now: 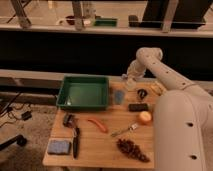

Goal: Place towel in paper cup

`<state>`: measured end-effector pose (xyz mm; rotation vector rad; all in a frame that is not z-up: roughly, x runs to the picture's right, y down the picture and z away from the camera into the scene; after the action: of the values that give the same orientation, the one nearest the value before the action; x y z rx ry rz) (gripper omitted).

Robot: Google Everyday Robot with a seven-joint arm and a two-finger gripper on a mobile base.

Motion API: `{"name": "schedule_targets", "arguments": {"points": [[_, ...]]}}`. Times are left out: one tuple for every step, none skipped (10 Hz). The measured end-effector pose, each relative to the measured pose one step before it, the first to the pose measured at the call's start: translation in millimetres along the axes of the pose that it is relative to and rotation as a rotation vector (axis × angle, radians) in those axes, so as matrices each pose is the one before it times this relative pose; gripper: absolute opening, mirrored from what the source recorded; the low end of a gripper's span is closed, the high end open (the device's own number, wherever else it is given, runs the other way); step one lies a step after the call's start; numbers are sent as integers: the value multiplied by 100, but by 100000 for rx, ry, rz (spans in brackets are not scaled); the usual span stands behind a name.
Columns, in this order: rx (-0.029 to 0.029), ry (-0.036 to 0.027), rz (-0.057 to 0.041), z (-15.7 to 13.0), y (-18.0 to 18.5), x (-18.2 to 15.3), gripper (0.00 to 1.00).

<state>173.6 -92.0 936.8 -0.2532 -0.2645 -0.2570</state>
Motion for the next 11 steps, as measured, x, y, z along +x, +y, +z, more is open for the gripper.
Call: {"name": "schedule_targets", "arguments": {"points": [[515, -78, 388, 312, -72, 70, 0], [559, -42, 378, 246, -150, 15, 0], [460, 72, 216, 133, -148, -11, 0], [794, 506, 283, 103, -224, 111, 0], [605, 630, 381, 66, -108, 181, 0], [631, 694, 167, -130, -189, 138, 0], [292, 571, 61, -67, -55, 80, 0], [10, -31, -17, 7, -20, -33, 1], [-1, 4, -1, 0, -1, -1, 6], [-7, 26, 21, -6, 14, 27, 15], [-3, 1, 6, -3, 1, 1, 27]]}}
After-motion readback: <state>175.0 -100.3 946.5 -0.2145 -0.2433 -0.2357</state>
